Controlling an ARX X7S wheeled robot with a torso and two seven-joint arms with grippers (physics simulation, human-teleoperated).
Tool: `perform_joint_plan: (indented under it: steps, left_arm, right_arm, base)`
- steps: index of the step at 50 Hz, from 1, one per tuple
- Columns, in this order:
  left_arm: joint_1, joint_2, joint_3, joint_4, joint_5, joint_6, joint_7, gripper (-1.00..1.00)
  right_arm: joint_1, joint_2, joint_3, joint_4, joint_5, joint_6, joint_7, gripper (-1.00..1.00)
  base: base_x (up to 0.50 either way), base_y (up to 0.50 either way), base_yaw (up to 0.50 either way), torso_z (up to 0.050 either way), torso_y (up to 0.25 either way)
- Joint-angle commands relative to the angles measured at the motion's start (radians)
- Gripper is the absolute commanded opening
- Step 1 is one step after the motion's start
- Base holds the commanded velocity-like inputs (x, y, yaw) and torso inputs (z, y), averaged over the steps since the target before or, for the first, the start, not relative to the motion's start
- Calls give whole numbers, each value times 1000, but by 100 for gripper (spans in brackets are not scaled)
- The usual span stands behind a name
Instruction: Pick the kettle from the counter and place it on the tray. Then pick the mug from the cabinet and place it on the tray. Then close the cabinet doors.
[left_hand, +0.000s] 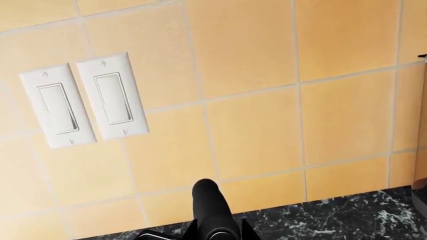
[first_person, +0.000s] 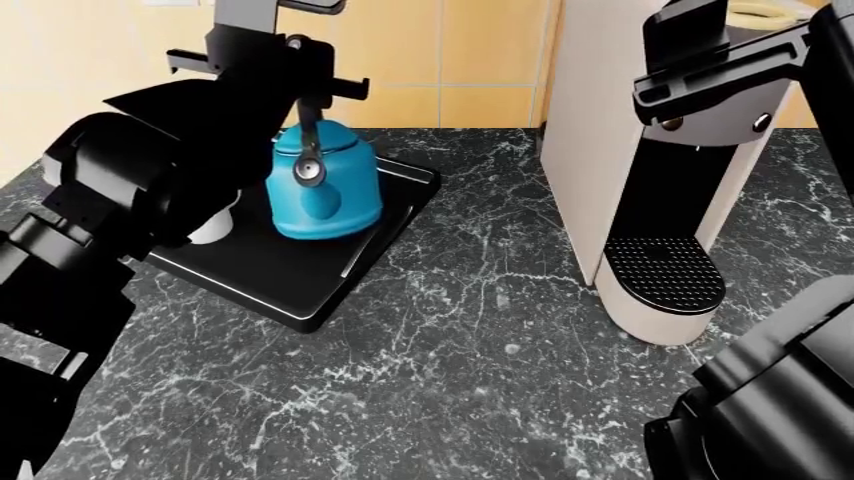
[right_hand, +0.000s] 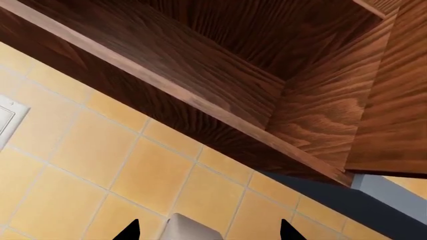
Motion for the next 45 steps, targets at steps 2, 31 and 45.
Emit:
perform_joint_plan:
  steps: [2, 31, 45]
  left_arm:
    - [6, -16, -15, 11, 24, 10, -2, -100]
    - [8, -28, -28, 31, 0, -11, -2, 100]
    - [4, -48, -85, 82, -74, -27, -8, 100]
  right_arm:
    - [10, -1, -11, 6, -13, 7, -10, 100]
    - [18, -2, -19, 5, -24, 12, -17, 100]
    - [18, 1, -24, -2, -43, 20, -30, 100]
  base:
    - [0, 0, 1, 0, 0]
    - [0, 0, 0, 0, 0]
    - [0, 0, 0, 0, 0]
